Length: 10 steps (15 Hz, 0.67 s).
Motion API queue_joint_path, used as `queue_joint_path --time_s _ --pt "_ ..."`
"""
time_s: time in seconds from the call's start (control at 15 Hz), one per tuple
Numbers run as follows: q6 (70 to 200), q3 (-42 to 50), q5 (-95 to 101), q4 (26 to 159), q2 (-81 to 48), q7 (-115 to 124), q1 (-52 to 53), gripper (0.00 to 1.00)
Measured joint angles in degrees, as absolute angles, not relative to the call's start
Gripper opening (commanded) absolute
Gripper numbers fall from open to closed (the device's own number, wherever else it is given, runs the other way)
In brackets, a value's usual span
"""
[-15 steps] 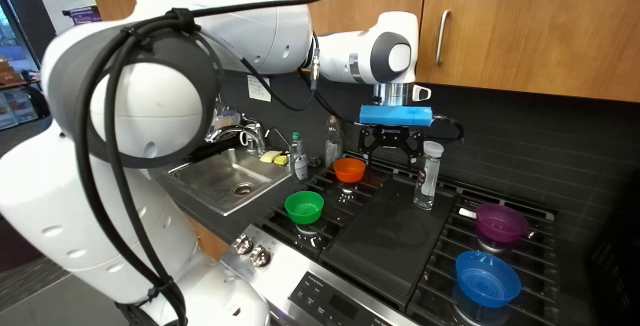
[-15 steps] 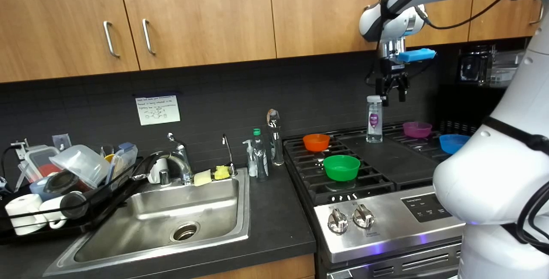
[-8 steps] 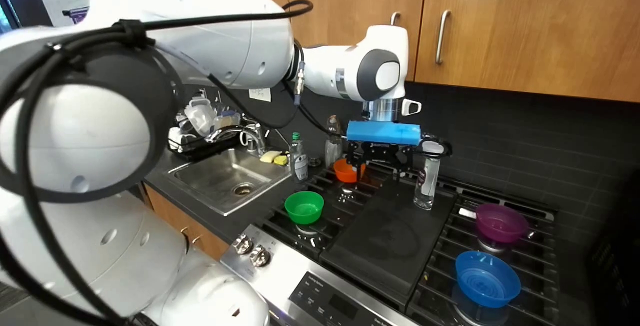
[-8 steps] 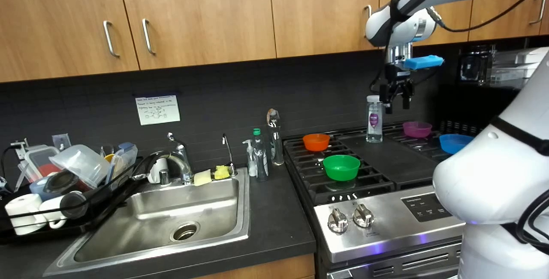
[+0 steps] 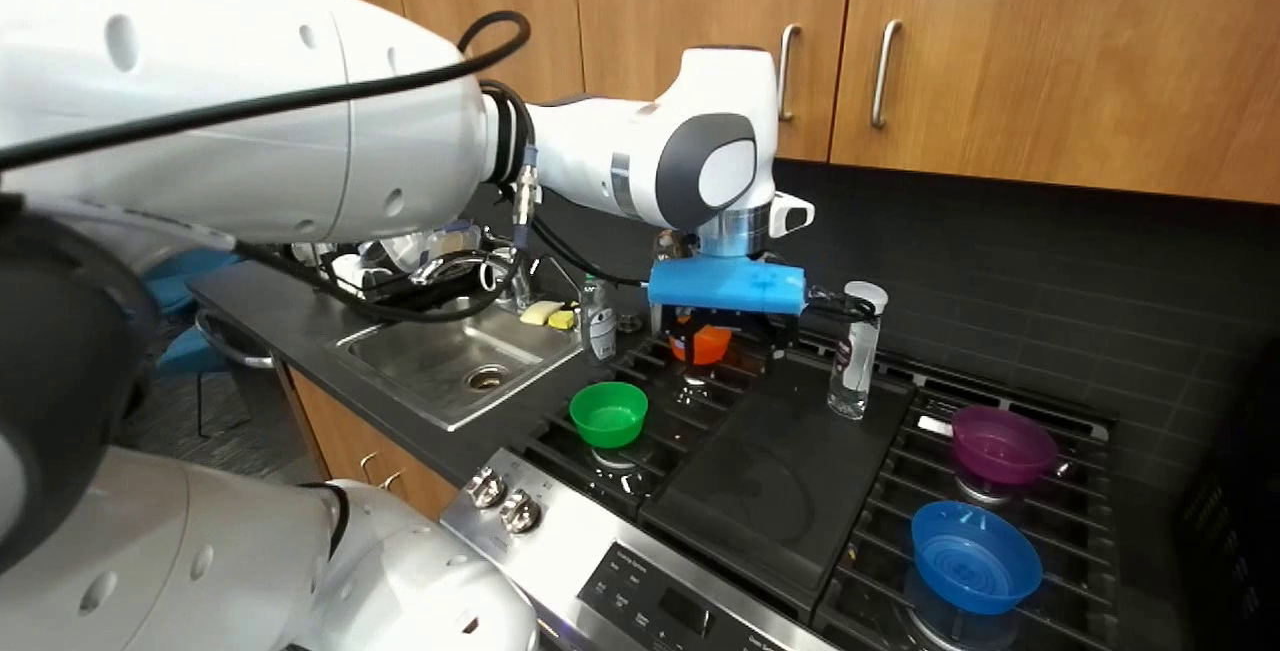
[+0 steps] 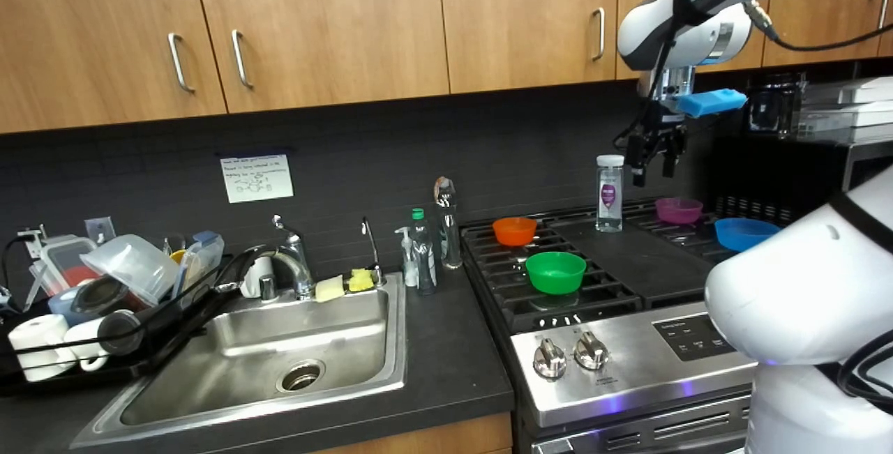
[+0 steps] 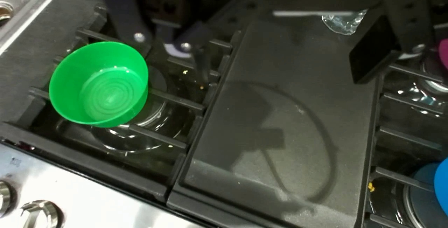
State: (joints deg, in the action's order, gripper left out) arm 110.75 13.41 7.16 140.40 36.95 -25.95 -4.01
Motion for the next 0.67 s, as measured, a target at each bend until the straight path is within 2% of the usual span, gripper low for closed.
queue_joint_path --time_s 0.67 --pt "127.5 15.7 4.5 143.6 43.9 -25.4 -3.9 1.0"
